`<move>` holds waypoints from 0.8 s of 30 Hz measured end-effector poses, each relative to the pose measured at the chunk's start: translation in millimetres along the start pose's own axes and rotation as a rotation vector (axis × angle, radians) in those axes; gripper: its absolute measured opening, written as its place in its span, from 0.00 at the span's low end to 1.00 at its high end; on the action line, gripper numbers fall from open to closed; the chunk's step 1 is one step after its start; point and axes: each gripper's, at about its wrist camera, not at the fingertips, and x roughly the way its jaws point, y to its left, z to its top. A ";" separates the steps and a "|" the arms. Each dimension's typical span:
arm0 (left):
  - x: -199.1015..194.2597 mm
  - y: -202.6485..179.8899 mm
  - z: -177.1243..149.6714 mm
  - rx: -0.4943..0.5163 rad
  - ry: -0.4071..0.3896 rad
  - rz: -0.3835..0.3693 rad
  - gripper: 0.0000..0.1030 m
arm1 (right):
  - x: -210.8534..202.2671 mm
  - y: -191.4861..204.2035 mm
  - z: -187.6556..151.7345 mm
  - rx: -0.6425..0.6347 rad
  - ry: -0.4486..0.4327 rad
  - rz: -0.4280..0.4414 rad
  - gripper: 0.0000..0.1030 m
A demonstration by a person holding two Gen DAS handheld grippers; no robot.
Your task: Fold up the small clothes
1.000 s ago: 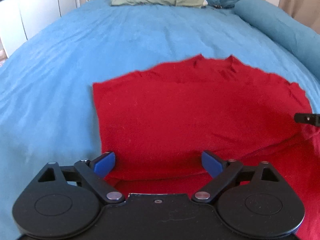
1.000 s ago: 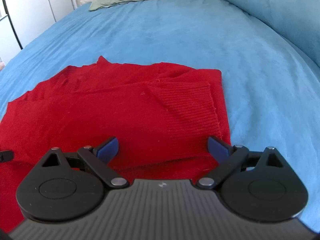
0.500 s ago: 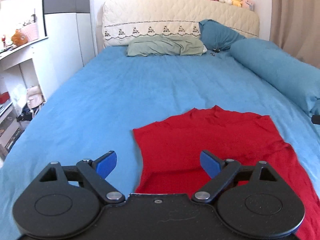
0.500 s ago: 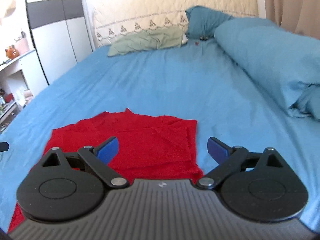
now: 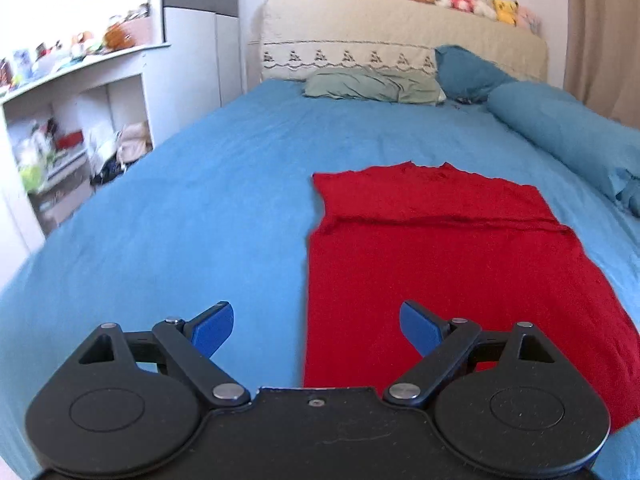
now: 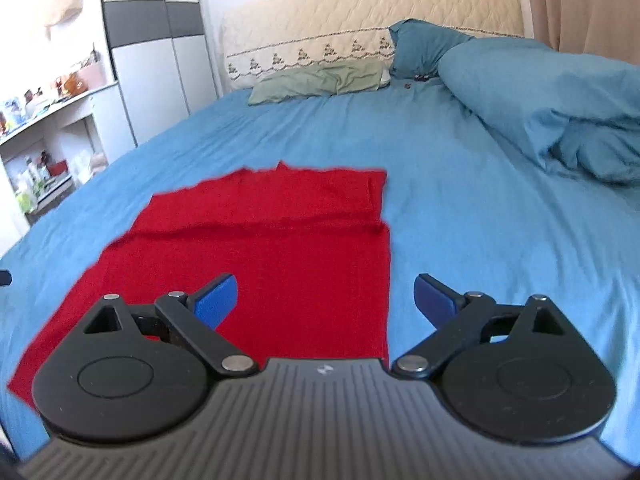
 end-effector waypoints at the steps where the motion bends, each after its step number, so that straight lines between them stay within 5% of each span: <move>1: -3.9 -0.5 -9.6 -0.008 -0.004 -0.004 0.90 | -7.5 0.0 -9.1 0.006 -0.003 0.003 1.00; 13: -30.2 -7.0 -60.3 -0.104 0.063 -0.030 0.86 | -68.3 14.3 -71.1 0.092 0.093 -0.055 1.00; 17: -22.4 -1.5 -75.9 -0.143 0.109 -0.032 0.73 | -65.0 14.6 -91.0 0.111 0.153 -0.084 1.00; 24: -15.1 3.2 -91.4 -0.168 0.136 -0.006 0.65 | -47.9 11.5 -115.6 0.150 0.220 -0.094 0.80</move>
